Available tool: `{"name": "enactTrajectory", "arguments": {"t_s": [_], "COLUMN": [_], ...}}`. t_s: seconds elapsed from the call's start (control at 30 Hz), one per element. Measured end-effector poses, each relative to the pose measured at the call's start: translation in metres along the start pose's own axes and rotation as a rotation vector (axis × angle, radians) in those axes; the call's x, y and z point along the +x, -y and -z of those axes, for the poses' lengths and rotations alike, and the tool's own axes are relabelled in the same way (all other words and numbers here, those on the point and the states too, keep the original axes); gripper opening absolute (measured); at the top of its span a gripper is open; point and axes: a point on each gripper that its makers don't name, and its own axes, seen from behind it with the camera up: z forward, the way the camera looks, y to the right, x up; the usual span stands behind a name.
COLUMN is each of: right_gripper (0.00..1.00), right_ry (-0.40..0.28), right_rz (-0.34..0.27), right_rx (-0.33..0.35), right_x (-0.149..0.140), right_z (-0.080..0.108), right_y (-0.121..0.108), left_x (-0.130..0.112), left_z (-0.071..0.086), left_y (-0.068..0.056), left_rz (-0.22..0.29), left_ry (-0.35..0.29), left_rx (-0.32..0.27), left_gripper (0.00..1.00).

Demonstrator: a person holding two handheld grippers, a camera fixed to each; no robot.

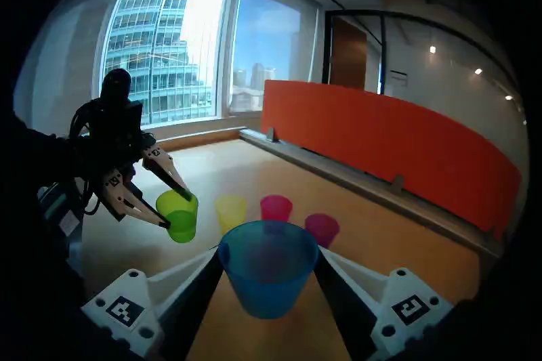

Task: Pour water

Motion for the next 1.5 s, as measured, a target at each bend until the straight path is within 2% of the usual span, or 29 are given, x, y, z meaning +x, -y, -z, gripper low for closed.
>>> {"name": "enactTrajectory", "arguments": {"t_s": [0.47, 0.9, 1.5], "right_gripper": [0.92, 0.92, 0.92], "right_ry": [0.087, 0.182, 0.241], "right_rz": [-0.015, -0.014, 0.003], "right_rx": [0.041, 0.052, 0.061], "right_x": [-0.035, -0.066, -0.092], "right_z": [-0.014, -0.025, -0.034], "right_y": [0.007, 0.010, 0.012], "left_x": [-0.012, -0.026, -0.041], "left_z": [-0.011, -0.023, -0.045], "left_y": [-0.001, 0.000, -0.002], "left_rz": [-0.006, -0.012, -0.013], "left_ry": [0.042, 0.091, 0.132], "left_rx": [-0.016, -0.026, -0.052], "left_gripper": [0.89, 0.89, 0.89]}}
